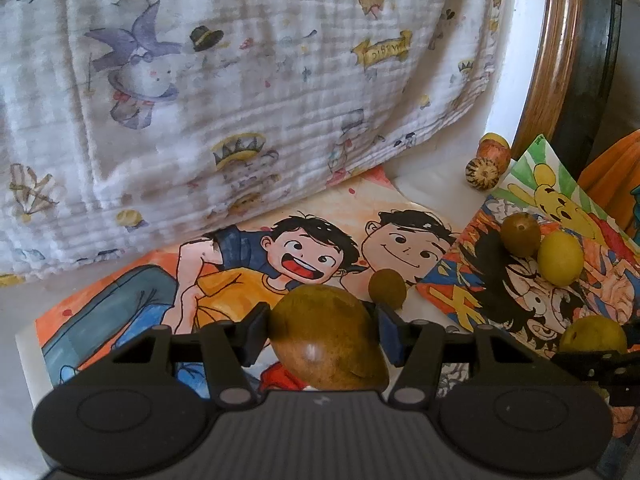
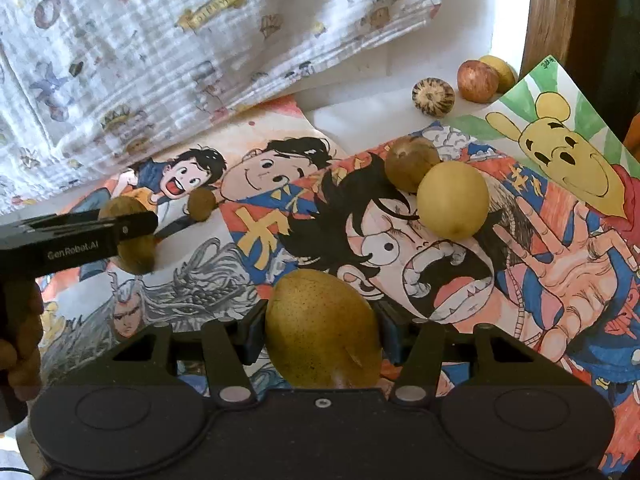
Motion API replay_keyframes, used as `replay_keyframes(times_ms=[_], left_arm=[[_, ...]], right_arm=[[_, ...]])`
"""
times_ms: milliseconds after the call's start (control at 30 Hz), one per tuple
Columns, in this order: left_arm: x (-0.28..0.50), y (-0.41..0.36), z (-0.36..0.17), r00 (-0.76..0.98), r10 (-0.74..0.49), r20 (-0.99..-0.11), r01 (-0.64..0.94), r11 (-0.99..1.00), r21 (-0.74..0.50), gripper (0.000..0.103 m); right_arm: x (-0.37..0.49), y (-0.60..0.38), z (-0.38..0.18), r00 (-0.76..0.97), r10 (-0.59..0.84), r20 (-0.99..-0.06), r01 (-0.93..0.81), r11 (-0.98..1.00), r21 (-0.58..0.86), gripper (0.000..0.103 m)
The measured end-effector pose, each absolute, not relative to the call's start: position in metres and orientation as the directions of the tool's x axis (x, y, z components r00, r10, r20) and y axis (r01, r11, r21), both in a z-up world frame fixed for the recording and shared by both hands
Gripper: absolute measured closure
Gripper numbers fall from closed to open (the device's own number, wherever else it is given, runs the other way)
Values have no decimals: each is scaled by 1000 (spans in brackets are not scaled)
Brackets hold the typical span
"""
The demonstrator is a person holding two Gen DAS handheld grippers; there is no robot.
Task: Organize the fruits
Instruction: 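Lift and carry both large fruits toward the metal tray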
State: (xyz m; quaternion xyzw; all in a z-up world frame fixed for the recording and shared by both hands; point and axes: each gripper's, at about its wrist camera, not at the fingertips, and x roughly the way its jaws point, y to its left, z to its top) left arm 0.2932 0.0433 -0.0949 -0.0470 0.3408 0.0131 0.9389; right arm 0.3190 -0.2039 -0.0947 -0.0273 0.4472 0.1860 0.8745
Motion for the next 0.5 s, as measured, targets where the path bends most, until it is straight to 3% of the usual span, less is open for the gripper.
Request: replay_keyframes(times_ms=[500], left_arm=[[268, 39, -66, 803, -24, -596, -36, 995, -89, 43]], right_arm=[[296, -197, -57, 576, 352, -738, -381, 914, 139, 46]])
